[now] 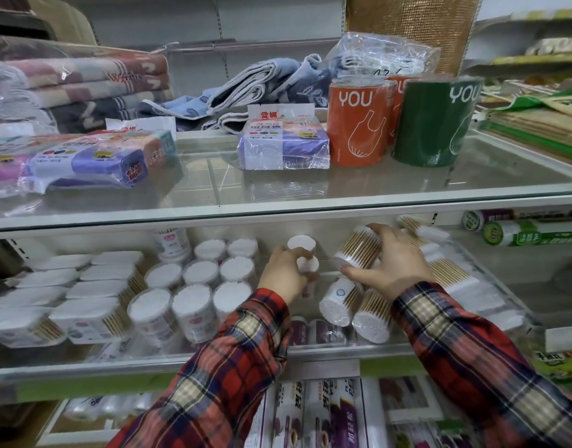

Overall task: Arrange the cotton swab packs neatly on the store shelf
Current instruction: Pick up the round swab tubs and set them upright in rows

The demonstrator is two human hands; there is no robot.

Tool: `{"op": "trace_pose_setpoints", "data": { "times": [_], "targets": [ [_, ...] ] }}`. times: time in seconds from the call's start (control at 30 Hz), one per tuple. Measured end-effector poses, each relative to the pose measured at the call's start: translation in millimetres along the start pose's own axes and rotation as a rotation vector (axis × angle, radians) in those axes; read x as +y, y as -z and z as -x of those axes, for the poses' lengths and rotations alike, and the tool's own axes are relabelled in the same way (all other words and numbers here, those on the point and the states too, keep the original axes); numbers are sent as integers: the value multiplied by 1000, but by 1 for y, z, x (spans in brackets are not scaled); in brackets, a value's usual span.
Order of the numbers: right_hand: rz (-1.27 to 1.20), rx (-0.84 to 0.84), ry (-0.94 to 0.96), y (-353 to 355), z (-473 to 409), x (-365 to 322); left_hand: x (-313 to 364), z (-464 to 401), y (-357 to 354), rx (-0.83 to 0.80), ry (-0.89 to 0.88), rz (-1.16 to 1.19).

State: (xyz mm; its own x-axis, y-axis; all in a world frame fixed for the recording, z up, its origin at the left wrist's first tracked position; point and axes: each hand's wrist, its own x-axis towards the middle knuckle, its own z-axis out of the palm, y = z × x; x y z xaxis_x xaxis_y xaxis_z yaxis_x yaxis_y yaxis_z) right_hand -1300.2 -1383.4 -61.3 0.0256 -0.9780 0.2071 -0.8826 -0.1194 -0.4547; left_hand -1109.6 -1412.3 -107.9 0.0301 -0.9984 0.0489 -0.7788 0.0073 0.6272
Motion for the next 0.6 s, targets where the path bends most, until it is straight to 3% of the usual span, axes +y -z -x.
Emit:
{"op": "trace_pose_setpoints", "data": {
  "times": [0.2, 0.37, 0.6],
  "targets": [
    [-7, -3, -9, -1, 0, 1, 0, -9, 19, -144, 33, 82],
    [-10, 11, -6, -1, -1, 3, -10, -16, 20, -65, 132, 228],
    [-31, 20, 17, -3, -2, 1, -15, -22, 13, -97, 235, 165]
  ]
}}
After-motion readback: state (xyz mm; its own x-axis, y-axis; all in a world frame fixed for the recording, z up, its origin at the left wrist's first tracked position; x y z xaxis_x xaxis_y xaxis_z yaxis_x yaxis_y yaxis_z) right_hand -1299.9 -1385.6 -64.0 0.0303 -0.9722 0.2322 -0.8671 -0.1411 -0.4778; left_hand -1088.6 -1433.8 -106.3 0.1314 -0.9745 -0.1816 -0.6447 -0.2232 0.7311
